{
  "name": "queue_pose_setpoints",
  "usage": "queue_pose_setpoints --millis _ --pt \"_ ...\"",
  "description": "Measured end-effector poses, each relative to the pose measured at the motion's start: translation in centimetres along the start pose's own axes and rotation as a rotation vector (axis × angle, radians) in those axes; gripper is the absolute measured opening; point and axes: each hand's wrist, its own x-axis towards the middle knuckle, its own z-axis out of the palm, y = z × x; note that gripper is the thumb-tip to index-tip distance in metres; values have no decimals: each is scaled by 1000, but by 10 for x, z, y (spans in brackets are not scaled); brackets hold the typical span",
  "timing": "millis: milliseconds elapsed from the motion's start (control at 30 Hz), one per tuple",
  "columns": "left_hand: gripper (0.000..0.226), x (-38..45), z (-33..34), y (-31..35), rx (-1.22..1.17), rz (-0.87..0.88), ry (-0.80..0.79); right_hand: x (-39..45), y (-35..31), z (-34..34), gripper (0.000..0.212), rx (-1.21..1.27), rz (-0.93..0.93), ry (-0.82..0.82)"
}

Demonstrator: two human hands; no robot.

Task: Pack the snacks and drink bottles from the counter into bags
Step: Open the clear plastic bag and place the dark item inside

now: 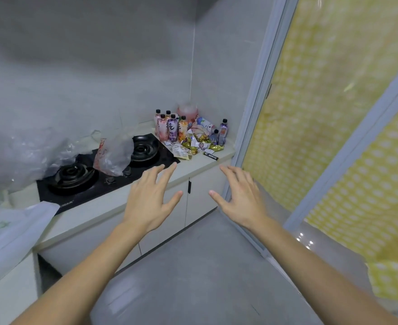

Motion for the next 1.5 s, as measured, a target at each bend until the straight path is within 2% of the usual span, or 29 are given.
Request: queue_pose_setpoints --millis 333,433,533,633,733,1033,1200,1400,1500 --pt "71 157 95 -20 41 -33 -46 154 103 50 85 29 -14 -15" --pt "71 208 126 -19 70 -76 -64 209 145 63 78 42 -34 -31" --pt "71 251 152 -14 82 -97 -68 256 184 74 74 43 -46 -89" --pt "68 289 179 -15 94 -125 -81 300 217 86 80 15 -69 -138" --pt "67 315 206 -17 77 -181 -106 336 241 100 73 44 -77 -159" --pt "72 403 286 -57 31 -288 -171 450 278 165 68 79 -98 -228" --pt "76 457 329 -87 -51 -374 -223 501 297 200 70 130 -25 -279" --pt "72 507 354 -119 -68 -429 -257 566 304 230 68 147 3 -314" --pt "70 520 359 -133 -74 -460 -237 588 302 250 68 156 -53 -331"
